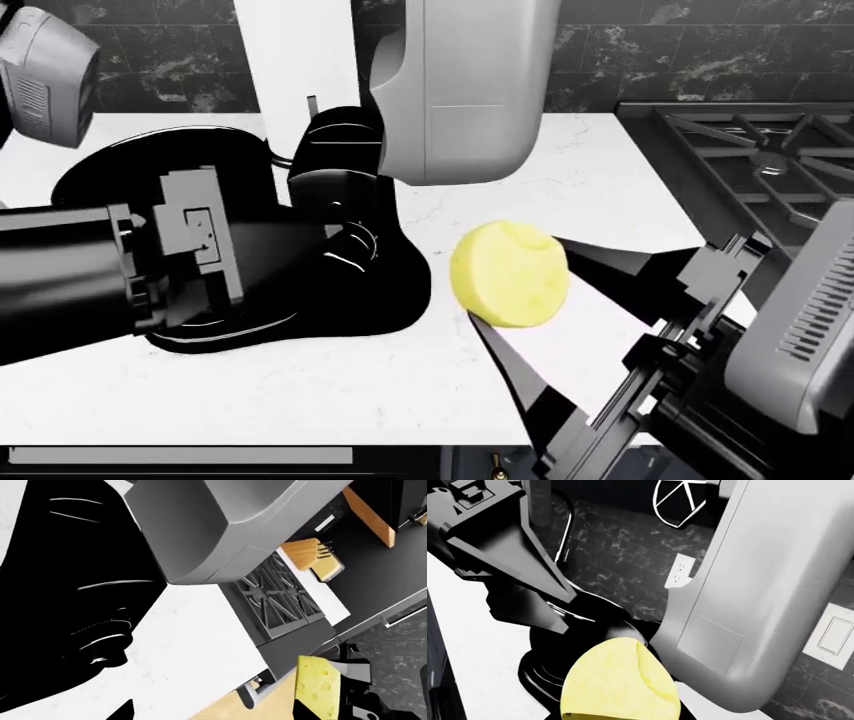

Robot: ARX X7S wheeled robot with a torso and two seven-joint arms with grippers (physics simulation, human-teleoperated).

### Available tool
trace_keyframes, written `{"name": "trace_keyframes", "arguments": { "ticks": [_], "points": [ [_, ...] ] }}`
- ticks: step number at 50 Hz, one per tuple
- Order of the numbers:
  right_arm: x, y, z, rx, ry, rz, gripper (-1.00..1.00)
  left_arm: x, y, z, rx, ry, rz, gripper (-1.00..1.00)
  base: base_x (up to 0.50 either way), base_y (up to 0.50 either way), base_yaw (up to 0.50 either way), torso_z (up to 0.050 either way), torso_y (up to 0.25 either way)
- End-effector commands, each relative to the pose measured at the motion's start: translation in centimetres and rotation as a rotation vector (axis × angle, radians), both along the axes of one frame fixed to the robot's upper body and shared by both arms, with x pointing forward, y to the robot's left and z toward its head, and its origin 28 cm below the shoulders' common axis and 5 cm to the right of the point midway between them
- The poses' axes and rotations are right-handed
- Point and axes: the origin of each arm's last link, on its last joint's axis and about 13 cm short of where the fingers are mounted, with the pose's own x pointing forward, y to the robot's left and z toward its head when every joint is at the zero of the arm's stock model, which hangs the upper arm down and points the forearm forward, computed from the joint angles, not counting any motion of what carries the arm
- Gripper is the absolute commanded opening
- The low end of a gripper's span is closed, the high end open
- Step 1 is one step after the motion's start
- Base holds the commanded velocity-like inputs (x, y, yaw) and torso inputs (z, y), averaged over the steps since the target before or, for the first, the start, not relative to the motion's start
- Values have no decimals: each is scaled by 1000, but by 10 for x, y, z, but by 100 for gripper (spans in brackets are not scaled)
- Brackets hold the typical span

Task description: Place the cheese in the stand mixer bowl.

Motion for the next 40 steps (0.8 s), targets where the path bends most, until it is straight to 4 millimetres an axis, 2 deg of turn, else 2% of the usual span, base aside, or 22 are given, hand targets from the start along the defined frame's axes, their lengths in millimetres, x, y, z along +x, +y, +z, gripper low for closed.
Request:
{"name": "trace_keyframes", "arguments": {
  "ticks": [1,14,29,40],
  "points": [
    [-1,0,1,-11,-22,6,-100,1,-7,1,7,-35,-63,100,0,0,0,0,0],
    [0,-1,0,-13,-20,5,-100,4,-11,0,12,-41,-76,100,0,0,0,0,0],
    [9,0,-2,-16,2,-10,-100,4,-25,-3,22,-30,-171,100,0,0,0,0,0],
    [9,1,-3,-19,4,-6,-100,5,-25,0,-2,-51,-192,100,0,0,0,0,0]
  ]
}}
